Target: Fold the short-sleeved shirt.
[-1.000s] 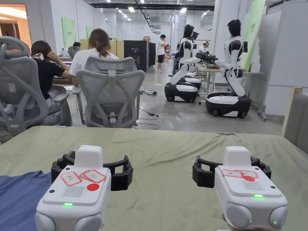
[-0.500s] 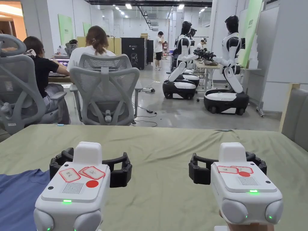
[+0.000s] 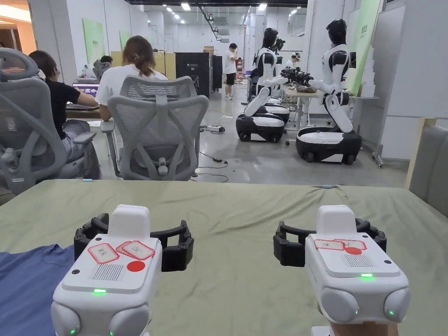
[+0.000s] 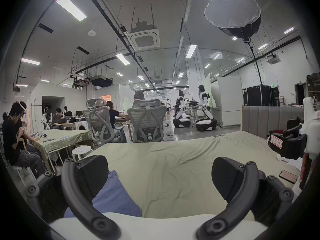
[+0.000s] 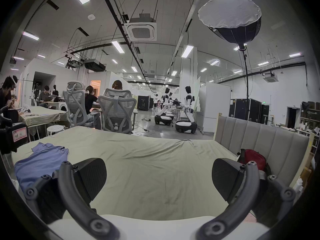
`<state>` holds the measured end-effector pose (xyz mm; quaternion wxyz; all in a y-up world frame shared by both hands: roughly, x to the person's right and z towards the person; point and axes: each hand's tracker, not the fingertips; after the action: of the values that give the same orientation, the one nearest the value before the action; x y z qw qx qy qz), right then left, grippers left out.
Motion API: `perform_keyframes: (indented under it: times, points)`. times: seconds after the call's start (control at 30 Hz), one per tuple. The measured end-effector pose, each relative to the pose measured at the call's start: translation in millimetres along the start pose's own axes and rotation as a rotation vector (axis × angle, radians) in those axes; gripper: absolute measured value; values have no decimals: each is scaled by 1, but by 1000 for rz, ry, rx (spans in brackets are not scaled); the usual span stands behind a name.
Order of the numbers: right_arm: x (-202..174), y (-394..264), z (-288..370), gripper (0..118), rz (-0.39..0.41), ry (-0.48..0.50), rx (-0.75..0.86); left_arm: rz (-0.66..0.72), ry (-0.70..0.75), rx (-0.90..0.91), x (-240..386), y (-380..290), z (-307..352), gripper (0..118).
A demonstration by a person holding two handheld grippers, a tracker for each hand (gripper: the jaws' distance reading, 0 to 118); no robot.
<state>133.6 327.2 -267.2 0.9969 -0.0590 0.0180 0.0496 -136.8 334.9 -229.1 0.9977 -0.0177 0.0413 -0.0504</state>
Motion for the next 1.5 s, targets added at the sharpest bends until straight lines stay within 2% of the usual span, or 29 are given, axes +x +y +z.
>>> perform_keyframes:
  times: [1.0, 1.37, 1.4, 1.43, 1.47, 1.5]
  points:
    - [2, 0, 3, 118, -15, -18, -2, -3, -3, -2, 1, -1, 2, 118]
    - [2, -3, 3, 118, 15, -20, -14, -12, 3, -2, 3, -3, 1, 118]
    - [3, -3, 5, 113, 16, -16, -13, -11, 5, -4, 4, -3, 1, 118]
    - [5, -4, 7, 95, 12, -3, -5, -10, -19, -13, 3, -2, 2, 113]
    - [4, -3, 7, 43, 15, -29, 4, -9, -58, -11, 3, -2, 3, 78]
    - [2, -3, 7, 2, 43, -105, 11, -15, -29, -13, 4, -2, 1, 30]
